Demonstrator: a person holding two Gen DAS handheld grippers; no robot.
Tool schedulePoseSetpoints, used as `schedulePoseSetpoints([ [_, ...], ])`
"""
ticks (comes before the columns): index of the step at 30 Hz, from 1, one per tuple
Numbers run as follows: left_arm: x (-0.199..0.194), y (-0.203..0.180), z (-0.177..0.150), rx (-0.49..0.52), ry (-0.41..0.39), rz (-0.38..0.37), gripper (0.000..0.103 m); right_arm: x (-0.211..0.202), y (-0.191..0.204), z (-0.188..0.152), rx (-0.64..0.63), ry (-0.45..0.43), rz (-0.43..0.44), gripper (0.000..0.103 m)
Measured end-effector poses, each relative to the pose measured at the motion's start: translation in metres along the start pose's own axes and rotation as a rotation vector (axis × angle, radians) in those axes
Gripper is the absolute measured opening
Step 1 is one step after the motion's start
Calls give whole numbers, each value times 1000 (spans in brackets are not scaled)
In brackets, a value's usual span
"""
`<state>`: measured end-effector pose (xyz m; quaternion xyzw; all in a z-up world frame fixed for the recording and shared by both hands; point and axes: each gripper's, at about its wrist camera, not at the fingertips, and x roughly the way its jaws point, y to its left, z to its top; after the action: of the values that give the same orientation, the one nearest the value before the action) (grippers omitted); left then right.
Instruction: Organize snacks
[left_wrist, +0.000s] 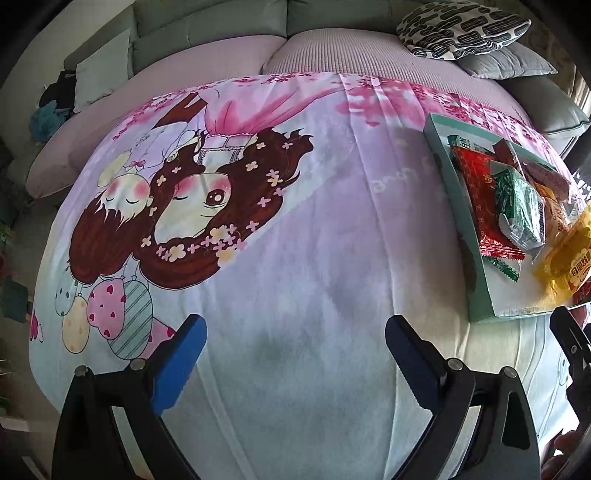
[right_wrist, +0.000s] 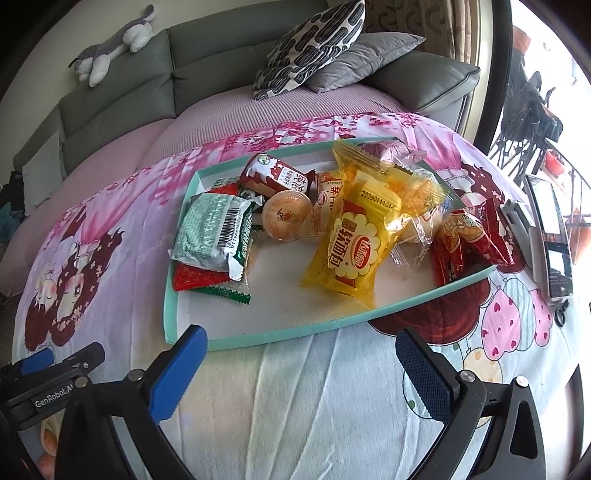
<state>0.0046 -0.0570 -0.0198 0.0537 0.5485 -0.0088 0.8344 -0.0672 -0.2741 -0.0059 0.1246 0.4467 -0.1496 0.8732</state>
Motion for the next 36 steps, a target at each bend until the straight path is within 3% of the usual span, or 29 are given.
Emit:
schedulePoseSetpoints([
  [36,3,0,1,4,8,-4,97,-1,-1,0,-3,-5,9,103],
])
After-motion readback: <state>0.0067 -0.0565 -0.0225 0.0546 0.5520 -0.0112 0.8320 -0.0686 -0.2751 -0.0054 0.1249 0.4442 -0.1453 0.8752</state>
